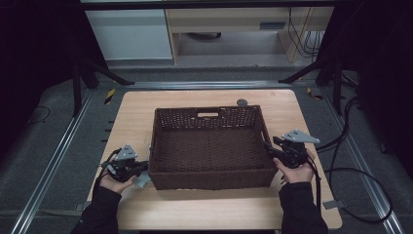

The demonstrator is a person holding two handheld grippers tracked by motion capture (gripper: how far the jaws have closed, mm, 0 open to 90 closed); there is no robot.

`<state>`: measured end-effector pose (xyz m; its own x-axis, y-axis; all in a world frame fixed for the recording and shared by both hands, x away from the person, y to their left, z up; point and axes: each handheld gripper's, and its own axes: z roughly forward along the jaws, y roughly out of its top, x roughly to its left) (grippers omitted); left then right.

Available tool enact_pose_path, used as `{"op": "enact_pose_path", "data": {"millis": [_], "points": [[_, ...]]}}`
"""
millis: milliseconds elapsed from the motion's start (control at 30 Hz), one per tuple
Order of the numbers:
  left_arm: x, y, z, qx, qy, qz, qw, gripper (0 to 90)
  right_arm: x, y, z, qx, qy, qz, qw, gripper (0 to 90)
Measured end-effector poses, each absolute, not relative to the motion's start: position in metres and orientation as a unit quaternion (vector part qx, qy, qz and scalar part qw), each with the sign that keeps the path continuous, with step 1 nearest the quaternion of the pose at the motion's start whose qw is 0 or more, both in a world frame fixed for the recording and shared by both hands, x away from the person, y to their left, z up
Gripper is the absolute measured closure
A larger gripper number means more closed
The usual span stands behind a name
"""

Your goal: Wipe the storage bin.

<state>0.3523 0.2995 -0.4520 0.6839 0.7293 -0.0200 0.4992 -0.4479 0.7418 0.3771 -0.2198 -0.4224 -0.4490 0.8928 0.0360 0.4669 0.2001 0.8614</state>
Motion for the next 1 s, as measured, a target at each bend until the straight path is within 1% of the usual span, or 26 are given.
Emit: {"op": "enact_pose_path", "data": {"millis": [167,267,400,533,733,800,900,1000], "points": [[0.341,0.309,-0.423,0.812,0.357,0.181,0.425,84.1,0.377,-0.217,-0.424,0.454,0.752,0.417,0.235,58.3],[0.334,0.308,-0.411,0.808,0.344,0.192,0.438,84.1,0.379,-0.216,-0.427,0.458,0.758,0.405,0.229,63.6],[0.334,0.303,-0.418,0.818,0.34,0.188,0.423,84.1,0.379,-0.213,-0.427,0.469,0.755,0.397,0.229,70.3],[0.337,0.302,-0.429,0.826,0.348,0.174,0.409,84.1,0.379,-0.211,-0.426,0.476,0.753,0.39,0.234,72.1],[0.343,0.298,-0.454,0.843,0.359,0.139,0.376,84.1,0.381,-0.213,-0.427,0.484,0.746,0.392,0.237,71.8],[0.343,0.296,-0.456,0.847,0.356,0.136,0.37,84.1,0.38,-0.213,-0.427,0.484,0.745,0.392,0.237,70.7],[0.341,0.296,-0.451,0.844,0.354,0.141,0.377,84.1,0.379,-0.214,-0.426,0.477,0.744,0.398,0.244,65.3],[0.337,0.301,-0.437,0.831,0.352,0.157,0.401,84.0,0.376,-0.218,-0.422,0.472,0.734,0.419,0.252,59.0]]}}
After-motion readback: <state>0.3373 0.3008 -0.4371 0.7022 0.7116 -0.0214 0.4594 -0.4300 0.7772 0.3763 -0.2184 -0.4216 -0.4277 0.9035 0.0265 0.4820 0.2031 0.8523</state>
